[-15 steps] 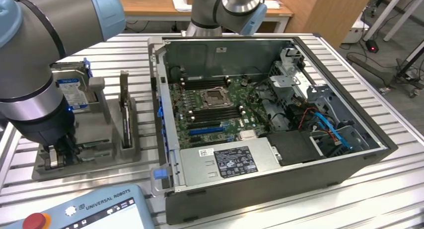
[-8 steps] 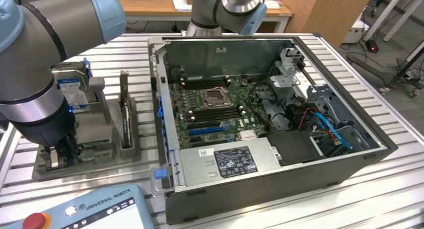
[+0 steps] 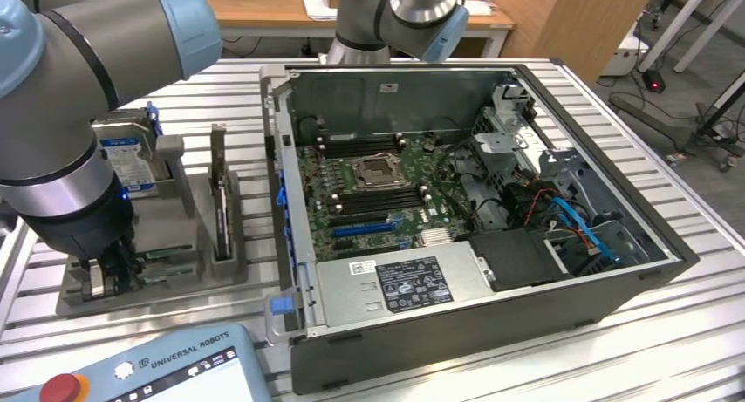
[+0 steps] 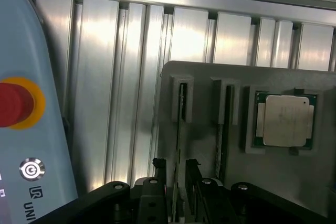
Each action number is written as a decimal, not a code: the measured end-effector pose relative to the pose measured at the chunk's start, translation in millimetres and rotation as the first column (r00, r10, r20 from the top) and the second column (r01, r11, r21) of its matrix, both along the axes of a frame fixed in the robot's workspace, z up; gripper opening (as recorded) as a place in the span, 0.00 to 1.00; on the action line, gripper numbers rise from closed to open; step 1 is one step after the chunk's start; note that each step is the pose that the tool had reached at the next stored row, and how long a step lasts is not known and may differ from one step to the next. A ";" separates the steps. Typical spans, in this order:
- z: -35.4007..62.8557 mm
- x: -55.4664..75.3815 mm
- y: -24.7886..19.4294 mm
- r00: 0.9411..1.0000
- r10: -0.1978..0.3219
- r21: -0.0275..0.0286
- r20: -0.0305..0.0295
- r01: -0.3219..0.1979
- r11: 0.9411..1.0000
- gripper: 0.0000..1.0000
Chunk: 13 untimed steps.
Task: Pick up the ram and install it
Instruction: 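Pick up the ram and move it above insertion slot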
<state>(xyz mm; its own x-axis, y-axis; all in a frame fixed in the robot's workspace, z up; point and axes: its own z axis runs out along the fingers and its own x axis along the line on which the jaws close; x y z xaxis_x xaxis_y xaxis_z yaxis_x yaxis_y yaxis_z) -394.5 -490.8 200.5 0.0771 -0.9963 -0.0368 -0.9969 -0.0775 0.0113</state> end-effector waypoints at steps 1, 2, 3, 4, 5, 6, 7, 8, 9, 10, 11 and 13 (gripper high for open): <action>-0.5 0.0 0.0 1.000 0.000 0.000 0.000 0.000 1.000 0.29; -0.9 0.0 0.0 1.000 0.000 0.000 0.000 0.000 1.000 0.29; -1.4 0.0 0.0 1.000 0.000 0.000 0.000 0.000 1.000 0.29; -1.9 0.0 0.0 1.000 0.000 0.000 0.000 0.000 1.000 0.29; -2.4 0.0 0.0 1.000 0.000 0.000 0.000 0.000 1.000 0.29; -2.8 0.0 0.0 1.000 0.000 0.000 0.000 0.000 1.000 0.29; -3.4 0.0 0.0 1.000 0.000 0.000 0.000 0.000 1.000 0.29; -3.8 0.0 0.0 1.000 0.000 0.000 0.000 0.000 1.000 0.29; -4.2 0.0 0.0 1.000 0.000 0.000 0.000 0.000 1.000 0.29; -4.5 0.0 0.1 1.000 0.000 0.000 0.000 0.000 1.000 0.29; -5.0 0.0 0.1 1.000 0.000 0.000 0.000 0.000 1.000 0.29; -5.7 0.0 0.1 1.000 0.000 0.000 0.000 0.000 1.000 0.29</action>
<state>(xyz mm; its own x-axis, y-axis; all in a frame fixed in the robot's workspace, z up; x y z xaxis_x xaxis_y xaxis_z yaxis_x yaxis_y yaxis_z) -394.5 -490.7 194.7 0.0771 -0.9963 -0.0368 -0.9969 -0.0775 0.0114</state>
